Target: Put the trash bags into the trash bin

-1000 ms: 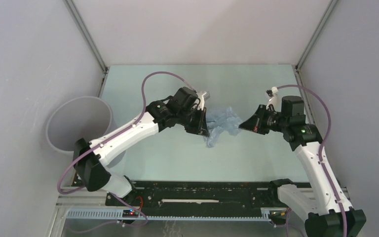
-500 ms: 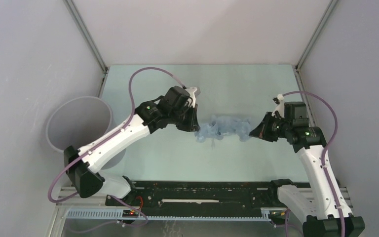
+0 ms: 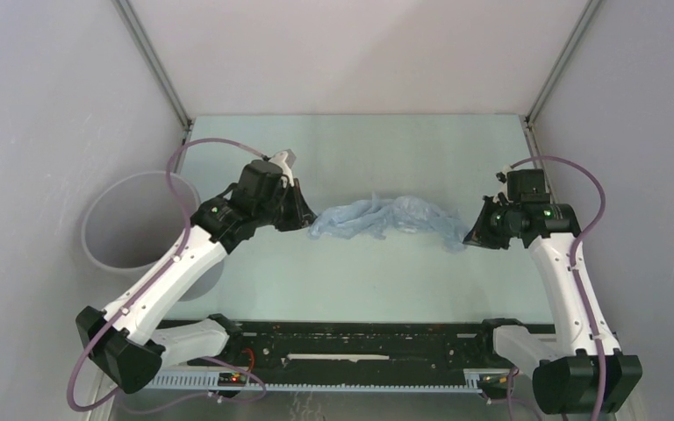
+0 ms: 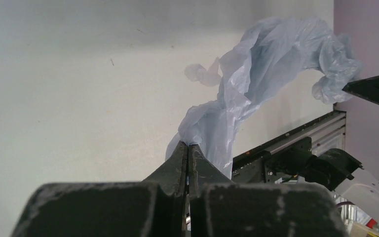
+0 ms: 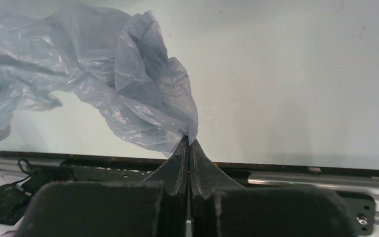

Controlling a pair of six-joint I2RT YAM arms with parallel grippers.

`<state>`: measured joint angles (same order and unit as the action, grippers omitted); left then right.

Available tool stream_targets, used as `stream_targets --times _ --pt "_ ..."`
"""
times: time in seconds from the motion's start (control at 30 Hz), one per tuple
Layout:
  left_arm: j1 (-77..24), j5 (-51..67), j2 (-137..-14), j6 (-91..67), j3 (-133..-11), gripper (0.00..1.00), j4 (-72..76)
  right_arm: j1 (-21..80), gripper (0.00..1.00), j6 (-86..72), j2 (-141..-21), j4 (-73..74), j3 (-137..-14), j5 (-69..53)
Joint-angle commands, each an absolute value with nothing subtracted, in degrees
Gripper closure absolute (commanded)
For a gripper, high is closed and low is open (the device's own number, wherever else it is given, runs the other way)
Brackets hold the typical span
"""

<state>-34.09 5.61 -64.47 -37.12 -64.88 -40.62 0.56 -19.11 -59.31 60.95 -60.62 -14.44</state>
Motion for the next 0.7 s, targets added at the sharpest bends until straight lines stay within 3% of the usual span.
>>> stream_targets --times 0.0,0.1,0.2,0.23,0.27,0.33,0.5,0.67 --pt "-32.9 7.6 -62.6 -38.3 -64.0 1.00 -37.9 0.4 0.97 -16.5 -59.6 62.3 -62.3 -7.3" --pt "-30.8 11.1 -61.8 -40.4 -62.6 1.00 -36.6 0.4 0.95 -15.7 -60.4 61.8 -62.8 -5.2" --pt "-29.7 15.3 -61.5 -42.5 -59.8 1.00 -32.5 0.4 0.77 -15.5 -61.4 61.7 -64.7 -7.6" --pt "-29.7 15.7 -61.6 -43.0 -59.4 1.00 -31.2 0.9 0.65 -15.7 -61.4 61.6 -65.1 -8.8" --pt "-29.7 15.9 -61.8 -43.6 -59.2 1.00 -30.6 1.7 0.46 -16.4 -61.3 61.5 -65.5 -9.2" --pt "-29.7 16.9 -62.5 -44.7 -59.6 1.00 -29.1 2.4 0.25 -18.1 -60.5 61.0 -65.6 -10.3" --pt "-30.1 21.5 -64.2 -50.0 -60.4 1.00 -23.2 4.8 0.13 -19.4 -56.8 57.8 -67.0 -15.5" --pt "-32.8 23.8 -65.7 -56.0 -59.7 1.00 -17.4 17.6 0.08 -23.0 -56.2 51.3 -69.7 -20.4"
